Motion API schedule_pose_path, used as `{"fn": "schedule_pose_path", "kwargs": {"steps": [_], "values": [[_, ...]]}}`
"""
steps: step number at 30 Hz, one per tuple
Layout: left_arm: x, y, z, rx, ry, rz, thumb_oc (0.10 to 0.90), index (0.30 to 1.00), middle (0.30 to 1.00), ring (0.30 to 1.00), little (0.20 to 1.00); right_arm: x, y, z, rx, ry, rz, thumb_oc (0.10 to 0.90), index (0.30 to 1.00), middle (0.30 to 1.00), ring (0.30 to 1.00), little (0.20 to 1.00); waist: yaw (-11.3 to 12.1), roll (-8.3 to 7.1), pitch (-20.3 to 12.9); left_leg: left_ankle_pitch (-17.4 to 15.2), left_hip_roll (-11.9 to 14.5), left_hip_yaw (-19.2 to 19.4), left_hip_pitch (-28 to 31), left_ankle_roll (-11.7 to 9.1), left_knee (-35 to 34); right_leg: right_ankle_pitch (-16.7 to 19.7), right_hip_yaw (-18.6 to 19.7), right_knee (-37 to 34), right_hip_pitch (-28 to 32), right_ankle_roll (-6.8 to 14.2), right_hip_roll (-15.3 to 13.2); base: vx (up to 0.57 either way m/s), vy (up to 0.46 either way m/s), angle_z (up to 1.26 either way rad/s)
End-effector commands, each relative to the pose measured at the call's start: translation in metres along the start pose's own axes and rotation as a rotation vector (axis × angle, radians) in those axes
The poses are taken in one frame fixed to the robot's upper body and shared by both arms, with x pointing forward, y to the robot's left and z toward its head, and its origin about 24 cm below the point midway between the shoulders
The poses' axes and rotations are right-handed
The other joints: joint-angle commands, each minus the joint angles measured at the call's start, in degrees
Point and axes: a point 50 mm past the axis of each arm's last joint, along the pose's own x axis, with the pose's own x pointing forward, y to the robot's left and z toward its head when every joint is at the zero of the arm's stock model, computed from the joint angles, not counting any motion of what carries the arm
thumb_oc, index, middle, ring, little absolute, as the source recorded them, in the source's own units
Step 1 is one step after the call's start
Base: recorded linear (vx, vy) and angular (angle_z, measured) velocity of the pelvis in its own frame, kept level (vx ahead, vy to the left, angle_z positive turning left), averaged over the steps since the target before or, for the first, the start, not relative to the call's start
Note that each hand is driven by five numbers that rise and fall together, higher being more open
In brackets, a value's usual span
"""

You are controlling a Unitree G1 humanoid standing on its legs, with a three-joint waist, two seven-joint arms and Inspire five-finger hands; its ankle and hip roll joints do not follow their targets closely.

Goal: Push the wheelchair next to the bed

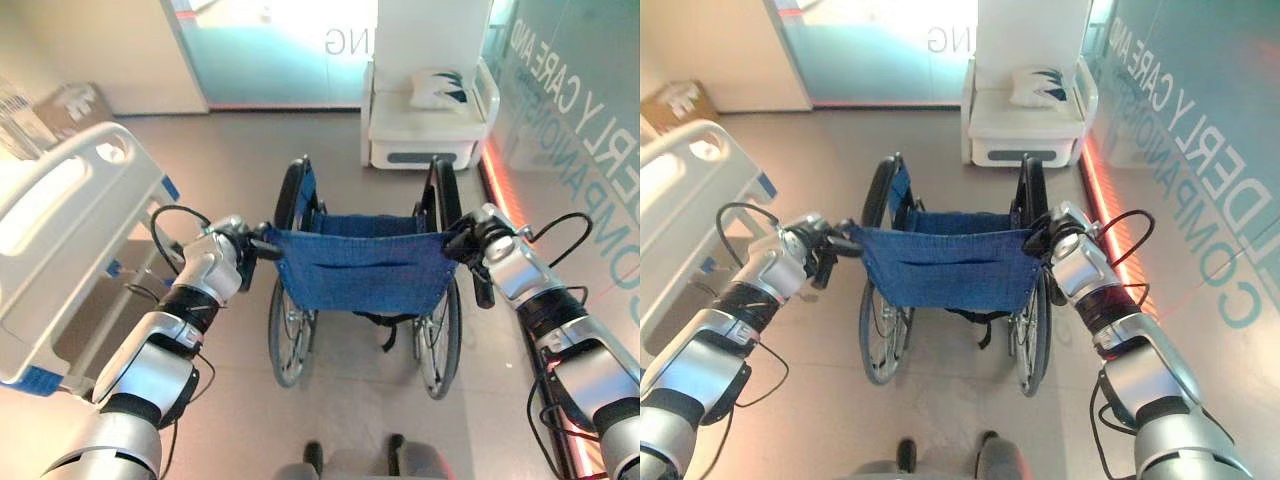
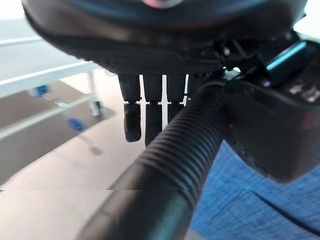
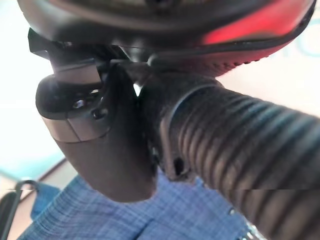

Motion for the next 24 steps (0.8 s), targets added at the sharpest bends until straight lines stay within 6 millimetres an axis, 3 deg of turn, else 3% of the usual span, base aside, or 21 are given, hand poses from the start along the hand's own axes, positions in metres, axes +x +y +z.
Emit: {"fn": "schedule_pose_path", "kwargs": {"steps": [1,4,5,7,9,11,12,13,14,17,18,19,21,23,24], "values": [[0.012,-0.116,-0.072,0.017,0.255,-0.393,0.4,0.3,0.3,0.3,0.3,0.0,-0.034,-0.006,-0.168,-0.044,-0.123,0.4,0.3,0.3,0.3,0.3,-1.2,-2.58,3.1,2.7,3.9,0.0,6.9,-1.4,0.6,7.5,0.3,-5.6,0.4,0.2,0.0,0.19,-0.152,0.29],[0.012,-0.121,-0.074,-0.011,0.247,-0.392,0.4,0.3,0.3,0.3,0.3,-0.002,-0.039,-0.006,-0.203,-0.053,-0.137,0.4,0.3,0.3,0.3,0.3,-1.1,-2.85,2.2,6.8,6.5,1.1,6.7,-2.2,2.6,6.7,-1.2,-6.4,1.5,-0.9,0.5,0.21,-0.142,0.23],[0.011,-0.127,-0.077,-0.033,0.24,-0.39,0.4,0.3,0.3,0.3,0.3,-0.003,-0.042,-0.008,-0.228,-0.063,-0.149,0.4,0.3,0.3,0.3,0.3,-0.6,-3.06,1.4,10.6,7.8,0.9,6.1,-3.0,5.1,5.7,-2.0,-7.1,3.0,-1.9,1.4,0.31,-0.19,0.13],[0.01,-0.13,-0.078,-0.037,0.236,-0.387,0.4,0.3,0.3,0.3,0.3,-0.003,-0.044,-0.01,-0.232,-0.064,-0.152,0.4,0.3,0.3,0.3,0.3,0.2,-3.45,1.3,11.7,7.6,0.3,4.1,-2.9,7.7,5.2,-2.2,-7.7,4.3,-2.3,1.5,0.29,-0.186,0.25],[0.008,-0.137,-0.082,-0.049,0.233,-0.39,0.4,0.3,0.3,0.3,0.3,-0.004,-0.043,-0.009,-0.241,-0.072,-0.159,0.4,0.3,0.3,0.3,0.3,3.1,-4.07,2.3,8.9,1.5,-3.1,-0.8,-1.1,10.7,4.8,-1.4,-8.3,6.4,-2.3,1.6,0.31,-0.166,0.04],[0.006,-0.142,-0.086,-0.063,0.227,-0.38,0.4,0.3,0.3,0.3,0.3,-0.003,-0.041,-0.006,-0.251,-0.084,-0.17,0.4,0.3,0.3,0.3,0.3,4.9,-3.43,3.5,8.8,-2.2,-2.0,-5.0,-0.7,9.3,3.9,-1.0,-8.6,9.0,-2.4,2.7,0.32,-0.076,-0.34],[0.006,-0.143,-0.086,-0.068,0.224,-0.376,0.4,0.3,0.3,0.3,0.3,-0.003,-0.04,-0.005,-0.255,-0.088,-0.174,0.4,0.3,0.3,0.3,0.3,5.4,-3.16,4.0,8.9,-2.7,-1.4,-5.6,-0.8,8.7,3.7,-0.9,-8.8,10.1,-2.4,3.1,0.5,-0.053,-0.25],[0.005,-0.142,-0.09,-0.074,0.206,-0.367,0.4,0.3,0.3,0.3,0.3,-0.003,-0.04,-0.005,-0.261,-0.089,-0.188,0.4,0.3,0.3,0.3,0.3,7.5,-1.9,5.2,10.2,-6.7,0.2,-10.3,-1.0,5.5,3.0,0.0,-9.6,13.0,-2.3,4.9,0.47,-0.044,-0.18],[0.005,-0.142,-0.091,-0.081,0.199,-0.364,0.4,0.3,0.3,0.3,0.3,-0.002,-0.04,-0.004,-0.259,-0.091,-0.191,0.4,0.3,0.3,0.3,0.3,8.7,-1.32,5.8,11.2,-8.1,1.1,-11.9,-1.4,3.5,2.6,0.6,-10.1,14.6,-2.2,6.0,0.56,-0.067,-0.34],[0.001,-0.145,-0.1,-0.096,0.194,-0.353,0.4,0.3,0.3,0.3,0.3,-0.002,-0.039,0.0,-0.285,-0.118,-0.183,0.4,0.3,0.3,0.3,0.3,12.3,0.27,5.8,16.3,-10.8,2.6,-15.5,-2.1,-4.5,1.4,2.6,-11.4,18.9,-2.0,9.0,0.44,-0.035,-0.54],[0.0,-0.145,-0.103,-0.098,0.19,-0.349,0.4,0.3,0.3,0.3,0.3,-0.002,-0.04,0.001,-0.301,-0.123,-0.18,0.4,0.3,0.3,0.3,0.3,13.1,0.58,5.6,16.7,-11.1,3.4,-15.9,-2.0,-5.2,0.7,2.7,-11.3,19.5,-2.1,9.6,0.52,0.024,-0.67],[-0.001,-0.143,-0.104,-0.098,0.187,-0.343,0.4,0.3,0.3,0.3,0.3,-0.002,-0.042,0.004,-0.319,-0.131,-0.177,0.4,0.3,0.3,0.3,0.3,13.7,0.78,5.3,16.7,-11.0,4.0,-16.2,-1.7,-5.2,0.0,2.6,-10.9,19.7,-2.2,10.0,0.42,0.096,-0.79],[-0.002,-0.138,-0.108,-0.105,0.186,-0.331,0.4,0.3,0.3,0.3,0.3,0.001,-0.041,0.006,-0.339,-0.127,-0.162,0.4,0.3,0.3,0.3,0.3,14.3,0.44,4.2,11.9,-10.3,6.7,-14.6,0.9,-4.7,-2.3,2.3,-8.2,19.4,-2.3,9.8,0.4,0.135,-0.92],[-0.003,-0.135,-0.114,-0.099,0.199,-0.329,0.4,0.3,0.3,0.3,0.3,0.002,-0.031,0.0,-0.349,-0.106,-0.108,0.4,0.3,0.3,0.3,0.3,15.1,-1.1,3.6,7.5,-10.8,6.5,-15.9,3.2,0.5,-2.5,1.2,-3.6,20.1,-1.2,8.2,0.35,0.1,-0.58],[-0.003,-0.134,-0.115,-0.102,0.2,-0.33,0.4,0.3,0.3,0.3,0.3,0.002,-0.029,-0.002,-0.357,-0.099,-0.097,0.4,0.3,0.3,0.3,0.3,15.3,-1.39,3.5,7.1,-10.7,6.5,-16.2,3.4,1.1,-2.2,1.0,-3.0,20.1,-1.0,8.0,0.5,0.139,-0.01]]}}
